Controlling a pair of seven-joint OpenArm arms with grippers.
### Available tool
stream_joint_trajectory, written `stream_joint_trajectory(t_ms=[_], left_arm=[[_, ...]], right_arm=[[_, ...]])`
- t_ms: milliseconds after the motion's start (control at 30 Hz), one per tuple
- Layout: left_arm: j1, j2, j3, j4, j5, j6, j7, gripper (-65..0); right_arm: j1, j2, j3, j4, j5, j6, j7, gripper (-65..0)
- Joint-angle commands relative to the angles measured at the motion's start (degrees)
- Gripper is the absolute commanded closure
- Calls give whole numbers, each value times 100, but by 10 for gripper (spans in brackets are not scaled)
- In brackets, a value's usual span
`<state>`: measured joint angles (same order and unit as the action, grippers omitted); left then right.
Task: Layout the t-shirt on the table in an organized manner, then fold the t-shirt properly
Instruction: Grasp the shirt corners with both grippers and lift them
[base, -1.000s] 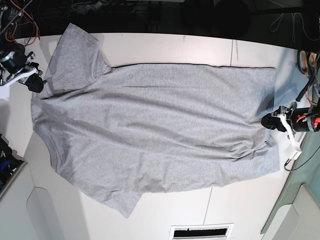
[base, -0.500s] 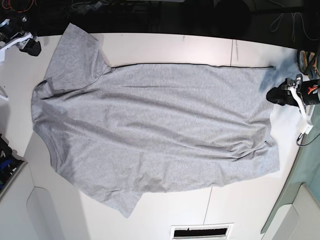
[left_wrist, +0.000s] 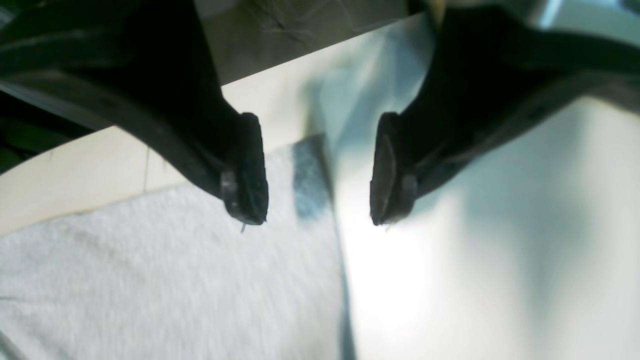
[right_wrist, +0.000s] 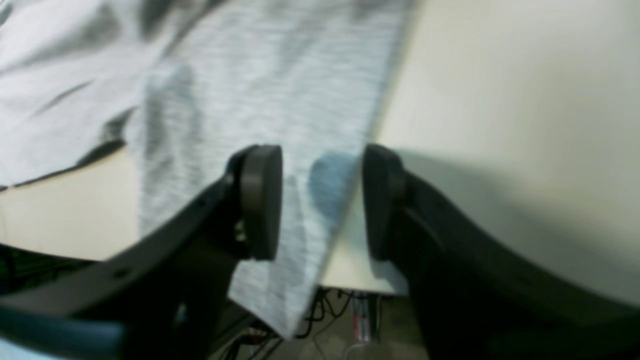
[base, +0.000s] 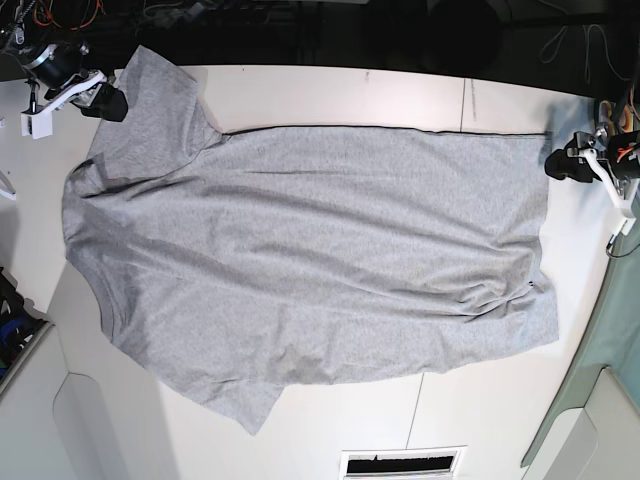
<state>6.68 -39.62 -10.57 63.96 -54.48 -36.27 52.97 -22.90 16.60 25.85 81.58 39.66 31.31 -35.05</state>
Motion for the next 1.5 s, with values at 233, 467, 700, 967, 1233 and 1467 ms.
stream_joint_trajectory(t_ms=[233,467,700,967,1233,1467], left_arm=[[70,11,-55,-52,4,-42,-4,-364],[98,350,-55,-55,612,-39,-68,-364],[96,546,-55,-55,824,-39,-70,-179],[149,245,-61,9,-85,-373,-33,0],[627,-376,-72,636,-1279,-373,264,0],[1276,-533,-155,1517,-1735,-373,772,0]], right_arm=[[-31,-302,-127,20,-17,72,-120,-271],[52,-345,-575,20,79,101,-122,-270],[81,-343,-728,22,81,98,-114,-54],[15,-343,-66,378,356,157,-372,0],[-592,-339,769,1486,1132,197,-997,0],[-1491,-345,833,2345,1355,197,-1043,0]])
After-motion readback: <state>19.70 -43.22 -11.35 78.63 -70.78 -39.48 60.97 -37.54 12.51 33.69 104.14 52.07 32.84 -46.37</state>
